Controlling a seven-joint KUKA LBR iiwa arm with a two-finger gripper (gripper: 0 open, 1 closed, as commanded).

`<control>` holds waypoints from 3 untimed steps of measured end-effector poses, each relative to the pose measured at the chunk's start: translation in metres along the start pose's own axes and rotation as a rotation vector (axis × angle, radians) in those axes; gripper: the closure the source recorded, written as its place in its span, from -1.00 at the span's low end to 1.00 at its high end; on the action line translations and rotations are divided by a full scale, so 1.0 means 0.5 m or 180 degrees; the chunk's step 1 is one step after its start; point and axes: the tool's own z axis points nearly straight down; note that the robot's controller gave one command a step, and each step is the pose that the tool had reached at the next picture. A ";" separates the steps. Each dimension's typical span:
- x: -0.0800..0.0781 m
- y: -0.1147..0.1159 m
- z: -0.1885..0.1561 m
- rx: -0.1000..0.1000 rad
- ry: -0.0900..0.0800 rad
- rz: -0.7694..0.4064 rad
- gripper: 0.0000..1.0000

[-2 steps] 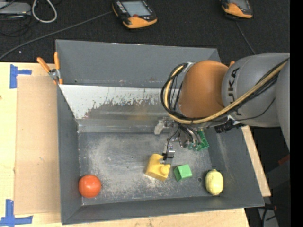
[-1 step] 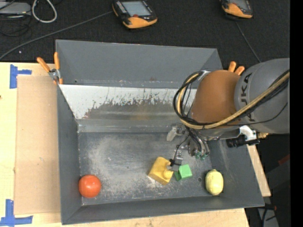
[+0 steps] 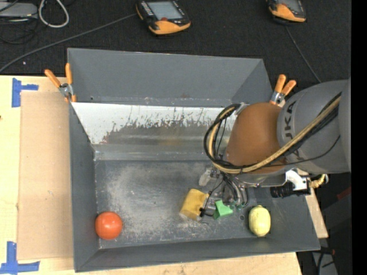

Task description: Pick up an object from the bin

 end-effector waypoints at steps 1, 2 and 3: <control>0.021 -0.001 0.099 -0.0013 -0.0046 0.0178 -1.00; -0.015 0.002 0.095 -0.0023 -0.0042 0.0819 1.00; -0.015 0.002 0.095 -0.0023 -0.0042 0.0820 1.00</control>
Offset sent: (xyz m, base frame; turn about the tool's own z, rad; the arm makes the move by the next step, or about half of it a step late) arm 0.0063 -0.0015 -0.0481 0.2583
